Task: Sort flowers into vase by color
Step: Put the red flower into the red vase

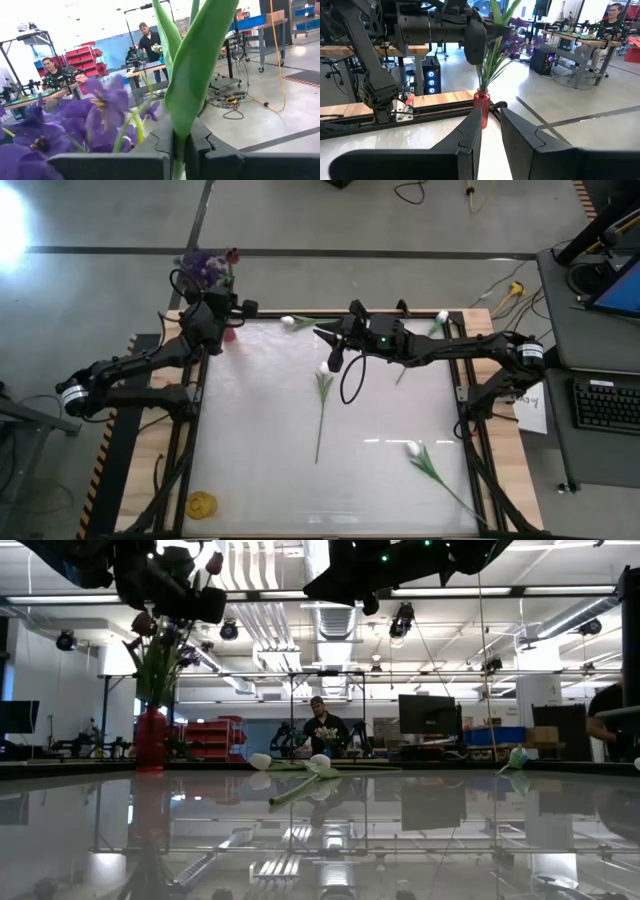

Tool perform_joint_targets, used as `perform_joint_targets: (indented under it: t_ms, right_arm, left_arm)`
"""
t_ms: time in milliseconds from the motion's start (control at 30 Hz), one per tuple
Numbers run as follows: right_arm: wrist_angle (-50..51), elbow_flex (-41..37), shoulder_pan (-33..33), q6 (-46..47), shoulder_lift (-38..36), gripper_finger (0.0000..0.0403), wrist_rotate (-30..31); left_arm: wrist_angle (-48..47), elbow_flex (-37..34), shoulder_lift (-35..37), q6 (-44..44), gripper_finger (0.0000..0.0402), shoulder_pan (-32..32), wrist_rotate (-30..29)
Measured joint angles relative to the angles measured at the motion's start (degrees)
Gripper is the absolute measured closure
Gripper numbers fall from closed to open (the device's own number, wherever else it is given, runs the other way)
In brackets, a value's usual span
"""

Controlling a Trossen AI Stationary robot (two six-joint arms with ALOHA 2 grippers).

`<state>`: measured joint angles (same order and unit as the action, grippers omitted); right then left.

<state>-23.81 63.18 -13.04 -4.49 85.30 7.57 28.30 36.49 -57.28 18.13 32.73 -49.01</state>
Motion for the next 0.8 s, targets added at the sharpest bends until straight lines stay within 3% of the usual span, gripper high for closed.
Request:
perform_joint_targets:
  t_ms: [333, 400, 533, 667, 800]
  right_arm:
    - [0.8, 0.0, 0.0, 0.0, 0.0, 0.0339, 0.0]
    - [1.1, 0.0, 0.0, 0.0, 0.0, 0.0339, 0.0]
    - [1.6, 0.0, 0.0, 0.0, 0.0, 0.0339, 0.0]
    - [1.7, 0.0, 0.0, -0.6, 0.0, 0.0339, 0.0]
    - [2.1, 0.0, 0.0, -0.7, 0.0, 0.0339, 0.0]
  left_arm:
    - [-3.1, 0.8, 1.0, -0.2, 0.0402, -0.7, 0.8]
    - [-7.9, 1.8, 2.7, -2.1, 0.0402, -0.9, 4.2]
    - [-20.7, 3.6, 8.0, -9.9, 0.0402, -0.8, 16.5]
    - [-29.2, 3.9, 15.0, -8.0, 0.0402, -0.8, 23.1]
    - [-30.4, 3.2, 23.1, -7.5, 0.0402, -0.8, 26.1]
